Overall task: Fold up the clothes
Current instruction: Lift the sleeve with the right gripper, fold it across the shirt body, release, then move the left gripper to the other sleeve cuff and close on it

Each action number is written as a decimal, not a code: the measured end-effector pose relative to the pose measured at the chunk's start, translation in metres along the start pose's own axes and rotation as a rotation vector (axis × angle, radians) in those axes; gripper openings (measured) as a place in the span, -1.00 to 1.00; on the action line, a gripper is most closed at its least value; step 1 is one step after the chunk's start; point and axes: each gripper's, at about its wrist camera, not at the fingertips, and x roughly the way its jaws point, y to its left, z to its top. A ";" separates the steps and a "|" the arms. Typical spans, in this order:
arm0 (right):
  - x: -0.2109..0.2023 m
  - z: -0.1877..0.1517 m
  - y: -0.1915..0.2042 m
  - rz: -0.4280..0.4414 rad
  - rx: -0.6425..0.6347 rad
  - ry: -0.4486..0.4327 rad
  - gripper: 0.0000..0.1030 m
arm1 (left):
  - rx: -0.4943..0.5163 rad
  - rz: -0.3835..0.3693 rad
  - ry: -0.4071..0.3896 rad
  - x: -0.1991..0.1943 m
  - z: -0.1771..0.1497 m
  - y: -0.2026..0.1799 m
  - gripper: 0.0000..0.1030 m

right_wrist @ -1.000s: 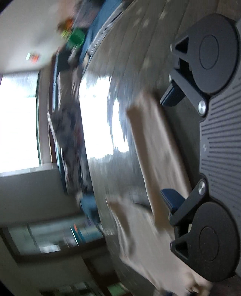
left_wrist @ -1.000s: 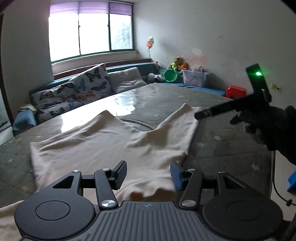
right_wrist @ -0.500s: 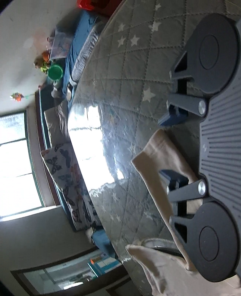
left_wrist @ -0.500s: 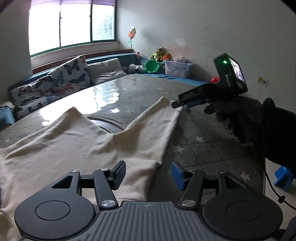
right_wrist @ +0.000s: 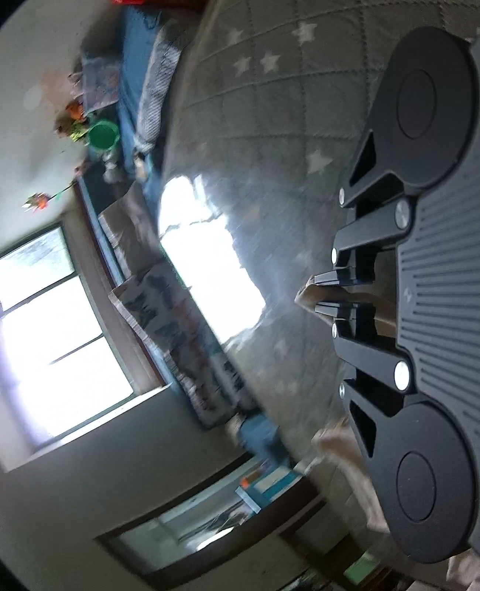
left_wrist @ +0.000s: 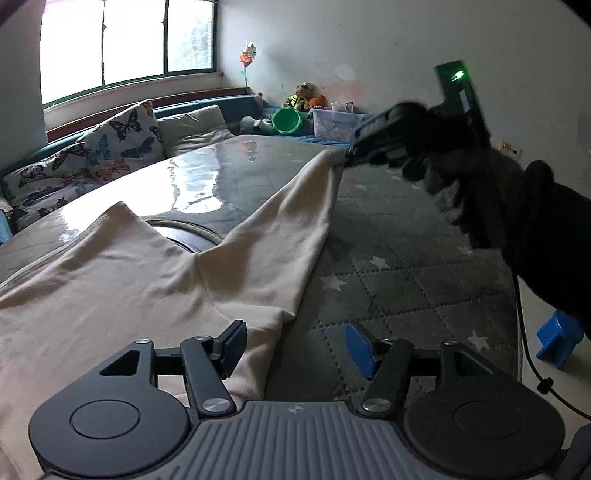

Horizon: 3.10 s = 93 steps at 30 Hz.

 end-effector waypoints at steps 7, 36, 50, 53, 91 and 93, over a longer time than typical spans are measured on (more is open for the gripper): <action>-0.031 0.017 0.049 0.164 -0.057 -0.061 -0.86 | -0.048 0.057 -0.062 -0.034 -0.007 0.013 0.35; -0.010 -0.093 0.263 0.524 -0.457 0.264 -0.68 | -0.269 0.262 -0.115 -0.116 -0.074 0.067 0.44; -0.041 -0.099 0.161 0.246 -0.647 0.234 0.13 | -0.345 0.377 -0.099 -0.105 -0.068 0.095 0.31; -0.043 -0.106 0.150 0.230 -0.657 0.250 0.15 | -0.386 0.398 -0.079 -0.101 -0.069 0.105 0.15; -0.003 -0.099 0.191 0.388 -0.635 0.225 0.18 | -0.309 0.416 -0.116 -0.095 -0.055 0.089 -0.75; 0.010 -0.100 0.196 0.408 -0.628 0.252 0.10 | -0.312 0.409 -0.101 -0.089 -0.056 0.091 -0.75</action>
